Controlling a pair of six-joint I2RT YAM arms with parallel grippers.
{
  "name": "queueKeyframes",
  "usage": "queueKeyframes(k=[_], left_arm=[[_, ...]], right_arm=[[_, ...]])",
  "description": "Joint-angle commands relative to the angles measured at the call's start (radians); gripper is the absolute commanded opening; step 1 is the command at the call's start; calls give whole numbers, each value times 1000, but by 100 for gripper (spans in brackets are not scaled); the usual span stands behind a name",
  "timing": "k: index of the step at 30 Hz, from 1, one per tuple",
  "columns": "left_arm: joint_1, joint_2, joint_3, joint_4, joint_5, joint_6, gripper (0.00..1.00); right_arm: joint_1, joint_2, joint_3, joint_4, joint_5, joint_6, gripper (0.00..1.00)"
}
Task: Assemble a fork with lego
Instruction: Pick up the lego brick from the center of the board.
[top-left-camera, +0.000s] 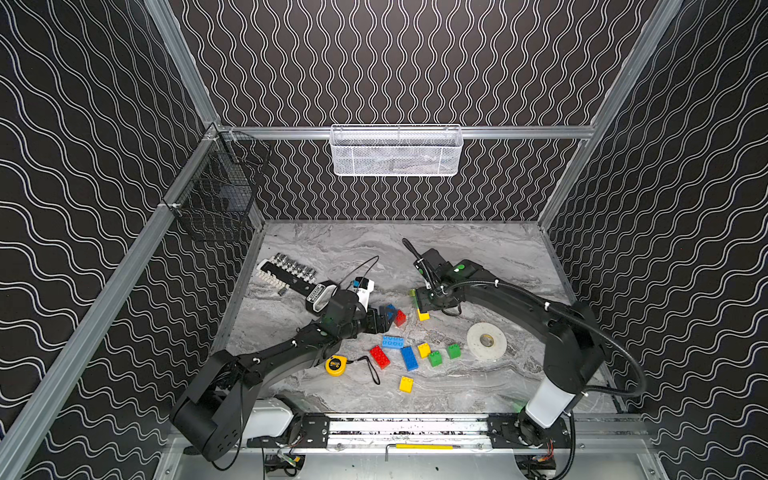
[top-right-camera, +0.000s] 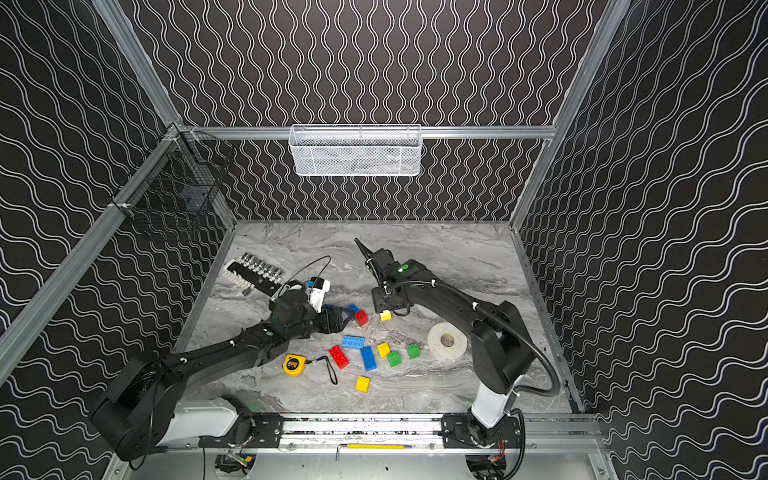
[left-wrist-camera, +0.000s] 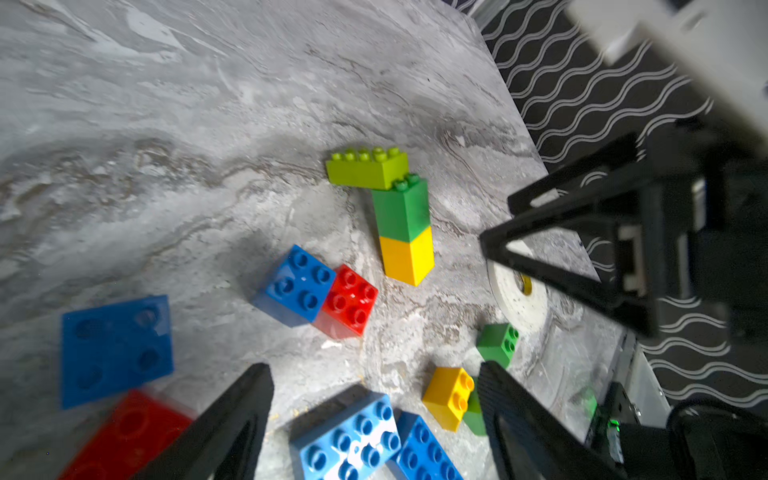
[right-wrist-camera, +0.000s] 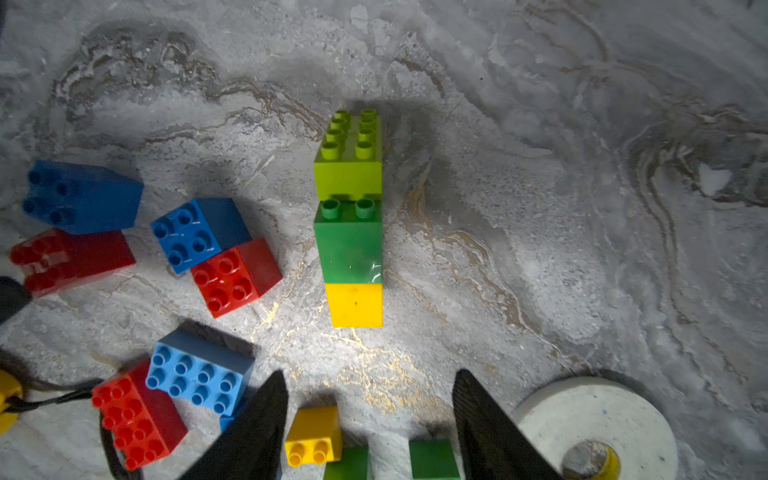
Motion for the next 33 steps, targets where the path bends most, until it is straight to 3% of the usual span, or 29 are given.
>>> queueKeyframes(k=[1, 14, 33], left_arm=[[21, 7, 17, 21, 24, -7, 82], [32, -2, 28, -15, 26, 23, 81], [32, 22, 39, 1, 40, 23, 79]], right_arm=[[-1, 50, 32, 34, 4, -12, 65], [-34, 215, 124, 63, 1, -30, 61], [-37, 216, 129, 60, -14, -30, 33]])
